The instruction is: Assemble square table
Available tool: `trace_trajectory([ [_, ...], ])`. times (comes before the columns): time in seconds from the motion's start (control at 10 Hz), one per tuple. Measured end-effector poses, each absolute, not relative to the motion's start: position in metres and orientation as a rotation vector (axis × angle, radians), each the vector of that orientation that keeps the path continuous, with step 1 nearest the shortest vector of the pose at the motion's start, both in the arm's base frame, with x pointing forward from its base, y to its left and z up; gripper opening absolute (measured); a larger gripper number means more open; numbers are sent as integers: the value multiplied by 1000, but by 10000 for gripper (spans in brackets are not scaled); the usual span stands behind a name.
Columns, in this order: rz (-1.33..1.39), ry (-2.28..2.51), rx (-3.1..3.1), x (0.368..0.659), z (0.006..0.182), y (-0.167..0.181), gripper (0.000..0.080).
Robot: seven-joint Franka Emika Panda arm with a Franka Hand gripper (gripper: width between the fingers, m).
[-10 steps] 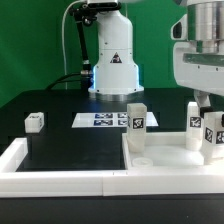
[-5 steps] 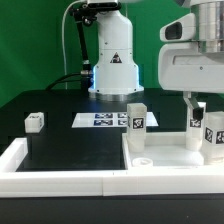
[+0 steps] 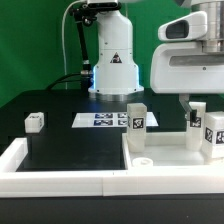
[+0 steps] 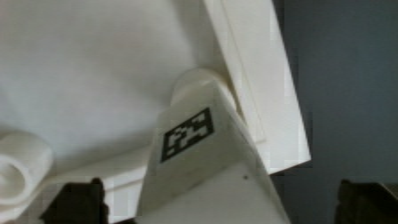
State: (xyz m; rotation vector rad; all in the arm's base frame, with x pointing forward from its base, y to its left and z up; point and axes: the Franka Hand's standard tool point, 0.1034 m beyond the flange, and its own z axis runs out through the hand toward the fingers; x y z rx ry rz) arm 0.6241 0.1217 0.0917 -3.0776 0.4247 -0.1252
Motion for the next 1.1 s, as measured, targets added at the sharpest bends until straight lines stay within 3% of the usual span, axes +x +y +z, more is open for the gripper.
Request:
trace_trajectory([
  [0.5, -145, -73, -3143, 625, 91, 118, 649],
  [0.7, -145, -110, -3148, 625, 91, 116, 393],
  [0.8, -147, -110, -3147, 626, 92, 117, 393],
  [0.9, -148, -97, -3147, 626, 92, 117, 292],
  [1.1, -148, -35, -3146, 626, 92, 117, 292],
])
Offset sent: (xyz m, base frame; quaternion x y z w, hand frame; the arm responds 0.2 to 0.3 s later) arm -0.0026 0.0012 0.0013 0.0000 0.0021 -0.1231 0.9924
